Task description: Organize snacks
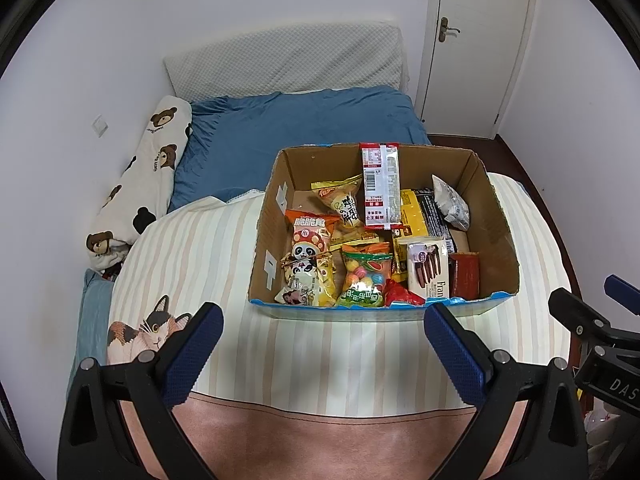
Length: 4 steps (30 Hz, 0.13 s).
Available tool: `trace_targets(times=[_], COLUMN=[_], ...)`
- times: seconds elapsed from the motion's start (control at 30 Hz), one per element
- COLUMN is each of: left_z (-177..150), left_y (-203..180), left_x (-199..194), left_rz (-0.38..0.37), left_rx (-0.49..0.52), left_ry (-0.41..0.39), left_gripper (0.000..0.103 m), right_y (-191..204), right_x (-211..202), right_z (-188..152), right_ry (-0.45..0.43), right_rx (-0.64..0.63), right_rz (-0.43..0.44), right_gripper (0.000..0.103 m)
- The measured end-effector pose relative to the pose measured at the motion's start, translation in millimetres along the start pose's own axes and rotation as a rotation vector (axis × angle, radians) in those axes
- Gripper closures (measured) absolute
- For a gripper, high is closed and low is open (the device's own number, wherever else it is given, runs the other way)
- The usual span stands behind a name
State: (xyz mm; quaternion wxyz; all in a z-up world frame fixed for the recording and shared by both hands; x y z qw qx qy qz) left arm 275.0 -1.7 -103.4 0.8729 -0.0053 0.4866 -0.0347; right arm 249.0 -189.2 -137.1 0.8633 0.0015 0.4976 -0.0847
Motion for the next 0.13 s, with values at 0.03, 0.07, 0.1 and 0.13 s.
trace_targets(times=[0.03, 0.07, 0.1, 0.13], left_z=[-0.7, -0.4, -0.3, -0.1], left_y=[-0.4, -0.2, 0.1, 0.1], left_x=[0.4, 0.2, -0.2, -0.8], left_rz=[-0.002, -0.003, -0.003, -0.002], left_rx=[0.002, 0.002, 0.000, 0.000], left_ry=[0.000, 0.001, 0.001, -0.001], left_gripper=[0.000, 0.000, 0.000, 0.000], right_y=[0.3, -0.1, 0.1, 0.2], right_x=[-0.2, -0.3, -0.6, -0.9], right_z=[0.0, -0.5, -0.5, -0.4], right_ry=[0.000, 0.000, 0.000, -0.001], right_rx=[-0.001, 0.002, 0.002, 0.001], right_rz=[0.001, 0.003, 0.002, 0.003], right_gripper=[0.000, 0.000, 0.000, 0.000])
Point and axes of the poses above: each gripper's, at about its wrist camera, not at the fingertips, and x roughly the way its jaws point, y to its left, z to its top, the point moved 7 cm from there along x, roughly the way its jaws point, and after that the axes turned 5 degrees about -z, right-handed, at the moved point
